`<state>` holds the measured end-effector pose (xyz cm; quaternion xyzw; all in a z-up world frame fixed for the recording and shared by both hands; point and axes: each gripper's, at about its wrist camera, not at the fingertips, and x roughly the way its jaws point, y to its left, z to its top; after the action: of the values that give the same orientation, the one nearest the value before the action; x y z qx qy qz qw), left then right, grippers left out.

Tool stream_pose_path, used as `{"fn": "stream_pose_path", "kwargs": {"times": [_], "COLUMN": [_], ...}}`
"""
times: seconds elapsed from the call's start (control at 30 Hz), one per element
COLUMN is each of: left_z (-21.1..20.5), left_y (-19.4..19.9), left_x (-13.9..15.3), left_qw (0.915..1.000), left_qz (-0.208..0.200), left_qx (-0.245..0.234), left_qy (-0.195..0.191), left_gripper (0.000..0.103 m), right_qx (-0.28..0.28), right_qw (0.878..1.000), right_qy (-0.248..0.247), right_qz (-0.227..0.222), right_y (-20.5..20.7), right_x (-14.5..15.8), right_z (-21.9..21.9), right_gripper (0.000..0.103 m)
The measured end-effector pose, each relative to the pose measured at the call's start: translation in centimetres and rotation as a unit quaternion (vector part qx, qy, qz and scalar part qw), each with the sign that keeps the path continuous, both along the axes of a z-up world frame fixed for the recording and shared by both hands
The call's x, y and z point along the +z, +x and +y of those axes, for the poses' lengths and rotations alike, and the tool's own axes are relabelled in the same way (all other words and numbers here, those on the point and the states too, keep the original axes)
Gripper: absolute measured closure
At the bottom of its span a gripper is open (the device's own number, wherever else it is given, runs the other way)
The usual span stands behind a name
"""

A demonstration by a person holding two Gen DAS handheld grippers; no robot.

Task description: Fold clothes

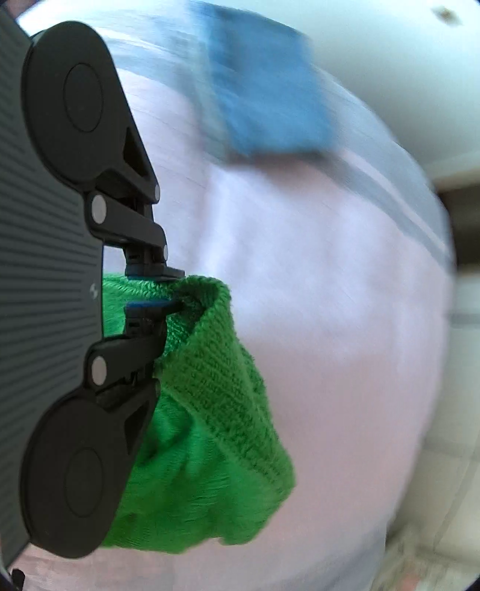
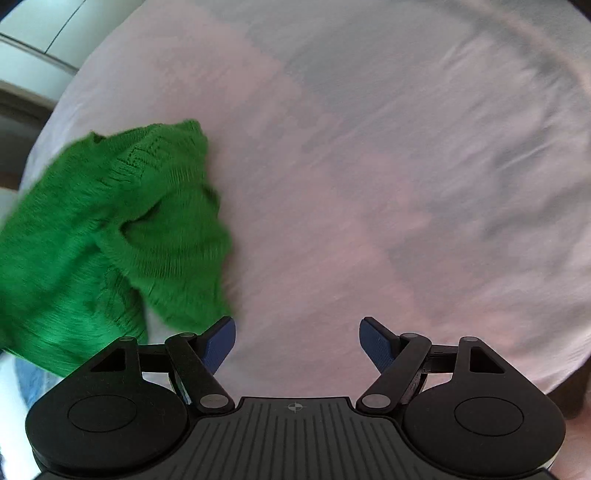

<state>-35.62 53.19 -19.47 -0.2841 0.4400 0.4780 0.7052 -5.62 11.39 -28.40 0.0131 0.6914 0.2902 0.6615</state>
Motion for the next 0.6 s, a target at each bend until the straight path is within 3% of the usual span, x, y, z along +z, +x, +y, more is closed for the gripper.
{"fn": "stream_pose_path", "kwargs": {"times": [0.2,0.23,0.3,0.47,0.5,0.6], "left_z": [-1.4,-1.6,-1.5,-0.5,-0.4,-0.3], "left_y": [-4.8,-5.0,-5.3,-3.2,-2.2,0.2], "left_x": [-2.7,-3.0,-3.8,-6.2,-6.7,-8.7], "left_qw": [0.9994,0.9992,0.9987,0.9955,0.9927,0.9784], "left_qz": [0.006,0.002,-0.004,0.007,0.021,0.064], "left_qx": [0.005,0.002,-0.010,-0.084,-0.113,-0.196], "left_qy": [-0.035,-0.039,-0.049,-0.042,-0.034,-0.010], "left_gripper": [0.091,0.087,0.068,0.049,0.043,0.039], "right_qx": [-0.064,-0.076,-0.092,-0.122,-0.124,-0.114], "right_qw": [0.993,0.992,0.990,0.989,0.989,0.991], "right_qy": [0.047,0.049,0.048,0.054,0.057,0.068], "right_qz": [0.087,0.090,0.091,0.065,0.050,-0.009], "right_y": [-4.2,-4.7,-5.3,-5.9,-5.8,-5.2], "right_x": [-4.4,-5.0,-6.0,-6.7,-6.7,-6.4], "right_z": [2.5,2.9,3.6,4.4,4.7,6.2], "right_gripper": [0.026,0.026,0.026,0.026,0.026,0.026]}}
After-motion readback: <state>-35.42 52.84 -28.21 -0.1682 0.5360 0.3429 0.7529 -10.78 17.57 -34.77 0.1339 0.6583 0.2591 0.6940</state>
